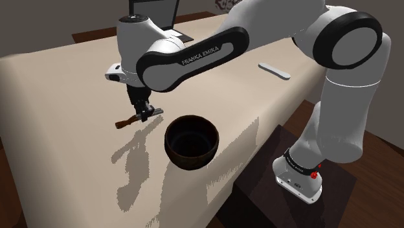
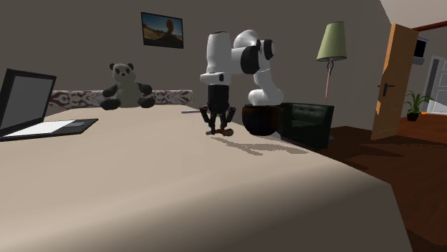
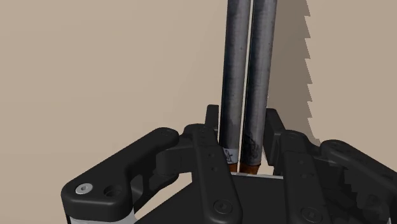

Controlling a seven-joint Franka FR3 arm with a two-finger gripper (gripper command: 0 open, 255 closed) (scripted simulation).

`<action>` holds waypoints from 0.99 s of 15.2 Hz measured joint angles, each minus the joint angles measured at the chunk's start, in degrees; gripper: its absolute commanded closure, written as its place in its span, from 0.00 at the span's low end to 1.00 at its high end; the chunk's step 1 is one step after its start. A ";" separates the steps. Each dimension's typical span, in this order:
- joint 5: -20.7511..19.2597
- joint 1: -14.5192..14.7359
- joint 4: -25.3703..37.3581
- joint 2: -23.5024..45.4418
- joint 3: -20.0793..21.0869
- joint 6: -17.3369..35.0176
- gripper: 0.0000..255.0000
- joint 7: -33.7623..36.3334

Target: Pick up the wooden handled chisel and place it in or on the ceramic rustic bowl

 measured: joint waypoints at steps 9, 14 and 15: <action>0.78 -0.16 4.04 -2.18 0.33 -6.13 1.00 -0.41; 1.00 -0.04 6.92 -2.84 0.48 -9.64 1.00 -0.40; 1.03 -0.09 7.74 -2.82 0.47 -10.43 1.00 -0.53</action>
